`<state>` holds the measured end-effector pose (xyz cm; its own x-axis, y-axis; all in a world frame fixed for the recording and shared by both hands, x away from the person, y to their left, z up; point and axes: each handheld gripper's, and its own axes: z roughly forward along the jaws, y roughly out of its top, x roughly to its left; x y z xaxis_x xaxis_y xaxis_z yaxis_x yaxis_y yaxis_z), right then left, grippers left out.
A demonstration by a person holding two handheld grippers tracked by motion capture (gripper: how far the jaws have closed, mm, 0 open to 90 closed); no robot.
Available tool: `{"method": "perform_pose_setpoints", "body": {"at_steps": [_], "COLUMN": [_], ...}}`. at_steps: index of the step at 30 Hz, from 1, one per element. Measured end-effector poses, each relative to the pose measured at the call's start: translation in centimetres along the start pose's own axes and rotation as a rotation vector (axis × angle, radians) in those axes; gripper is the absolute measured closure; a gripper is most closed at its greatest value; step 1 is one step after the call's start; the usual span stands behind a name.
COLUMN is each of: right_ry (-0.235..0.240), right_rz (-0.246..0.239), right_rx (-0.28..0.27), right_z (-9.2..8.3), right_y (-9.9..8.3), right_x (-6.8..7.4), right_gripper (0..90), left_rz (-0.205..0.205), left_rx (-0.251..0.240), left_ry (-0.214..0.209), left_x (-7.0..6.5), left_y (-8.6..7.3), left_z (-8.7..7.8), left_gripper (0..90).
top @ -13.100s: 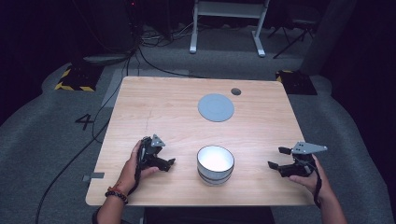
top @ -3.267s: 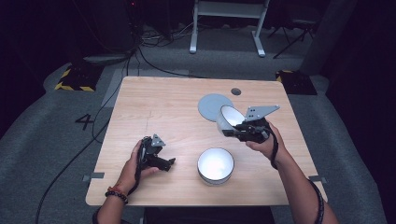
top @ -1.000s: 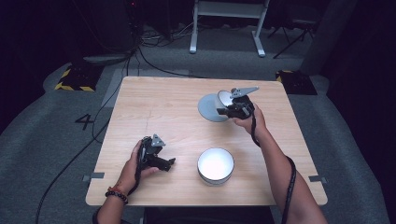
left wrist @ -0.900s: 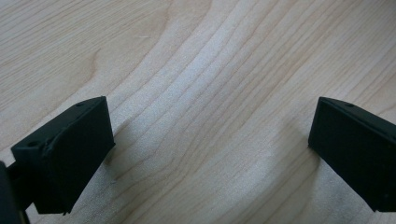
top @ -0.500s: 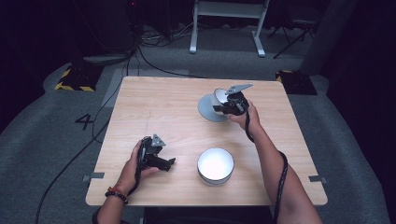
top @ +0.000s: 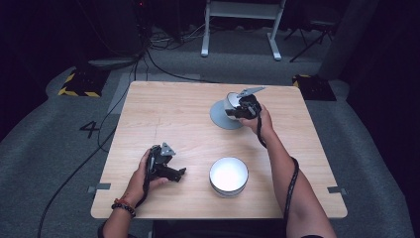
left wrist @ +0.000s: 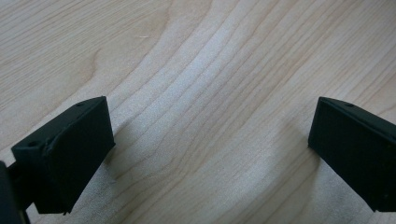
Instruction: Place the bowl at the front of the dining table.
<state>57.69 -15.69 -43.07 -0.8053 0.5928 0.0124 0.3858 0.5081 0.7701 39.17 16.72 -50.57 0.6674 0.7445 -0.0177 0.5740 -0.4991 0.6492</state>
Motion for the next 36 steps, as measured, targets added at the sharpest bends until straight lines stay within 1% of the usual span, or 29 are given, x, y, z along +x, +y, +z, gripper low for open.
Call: {"method": "perform_pose_setpoints", "body": {"at_steps": [2, 3, 5, 6, 7, 8, 9, 11, 12, 13, 14, 16, 18, 19, 20, 23, 25, 27, 28, 30, 32, 33, 35, 36], "right_ry": [-0.001, -0.011, -0.014, -0.021, -0.029, -0.030, -0.034, -0.031, -0.038, -0.042, -0.055, -0.059, -0.061, -0.069, -0.067, -0.075, -0.078, -0.072, -0.070, -0.082, -0.079, -0.082, -0.084, -0.089], "right_rz": [0.008, 0.011, 0.001, -0.014, -0.009, -0.026, -0.019, -0.021, -0.020, -0.028, -0.034, -0.026, -0.034, -0.040, -0.040, -0.041, -0.035, -0.041, -0.034, -0.031, -0.044, -0.033, -0.024, -0.039], "right_rx": [0.007, 0.012, 0.014, 0.021, 0.029, 0.029, 0.033, 0.028, 0.034, 0.043, 0.053, 0.055, 0.062, 0.076, 0.083, 0.073, 0.080, 0.079, 0.072, 0.081, 0.087, 0.095, 0.079, 0.082], "right_z": [0.2, 0.3, 0.6, 0.7, 0.9, 1.0, 1.1, 1.4, 1.6, 1.7, 1.9, 2.1, 2.3, 2.4, 2.5, 2.7, 2.7, 2.8, 2.9, 3.0, 3.3, 3.3, 3.3, 3.4], "right_y": [0.1, 0.1, 0.2, 0.3, 0.3, 0.4, 0.4, 0.5, 0.5, 0.5, 0.5, 0.4, 0.4, 0.4, 0.5, 0.6, 0.7, 0.7, 0.7, 0.6, 0.5, 0.4, 0.3, 0.3], "right_x": [-0.1, -0.1, -0.2, -0.3, -0.3, -0.3, -0.4, -0.5, -0.5, -0.5, -0.6, -0.8, -0.8, -0.8, -0.8, -0.9, -0.8, -1.0, -1.0, -1.0, -1.1, -1.0, -1.0, -1.0], "right_gripper": [82.5, 82.4, 82.4, 82.4, 82.4, 82.4, 82.4, 82.4, 82.4, 82.4, 82.4, 82.4, 82.4, 82.3, 82.3, 82.3, 82.3, 82.3, 82.3, 82.3, 82.2, 82.2, 82.2, 82.1], "left_rz": [0.001, -0.001, 0.001, 0.001, 0.001, 0.005, 0.001, 0.005, 0.002, 0.001, 0.001, 0.001, -0.001, 0.005, 0.004, -0.001, -0.001, -0.001, -0.001, -0.001, -0.002, -0.001, -0.003, -0.002], "left_rx": [-0.002, 0.001, -0.002, -0.003, -0.003, -0.003, -0.001, -0.003, -0.003, 0.002, -0.002, -0.003, -0.003, -0.003, -0.002, -0.003, -0.004, -0.003, -0.003, -0.004, -0.003, -0.003, -0.003, -0.003], "left_ry": [0.002, -0.003, 0.000, 0.000, 0.000, 0.002, 0.000, 0.002, 0.000, -0.003, -0.001, -0.001, -0.001, 0.002, 0.002, 0.001, 0.001, 0.001, 0.001, 0.001, 0.002, 0.001, 0.002, 0.002], "left_x": [0.0, 0.0, 0.0, 0.0, 0.0, 0.0, 0.0, 0.0, 0.0, 0.0, 0.0, 0.0, 0.0, 0.0, 0.0, 0.0, 0.0, 0.0, 0.0, 0.0, 0.0, 0.0, 0.0, 0.0], "left_y": [0.0, 0.0, 0.0, 0.0, 0.0, 0.0, 0.0, 0.0, 0.0, 0.0, 0.0, 0.0, 0.0, 0.0, 0.0, 0.0, 0.0, 0.0, 0.0, 0.0, 0.0, 0.0, 0.0, 0.0], "left_z": [0.0, 0.0, 0.0, 0.0, 0.0, 0.0, 0.0, 0.0, 0.0, 0.0, 0.0, 0.0, 0.0, 0.0, 0.0, 0.0, 0.0, 0.0, 0.0, 0.0, 0.0, 0.0, 0.0, 0.0], "left_gripper": [0.3, 0.3, 0.3, 0.3, 0.3, 0.3, 0.3, 0.3, 0.4, 0.3, 0.3, 0.3, 0.4, 0.3, 0.3, 0.4, 0.4, 0.4, 0.4, 0.4, 0.4, 0.4, 0.4, 0.4]}}
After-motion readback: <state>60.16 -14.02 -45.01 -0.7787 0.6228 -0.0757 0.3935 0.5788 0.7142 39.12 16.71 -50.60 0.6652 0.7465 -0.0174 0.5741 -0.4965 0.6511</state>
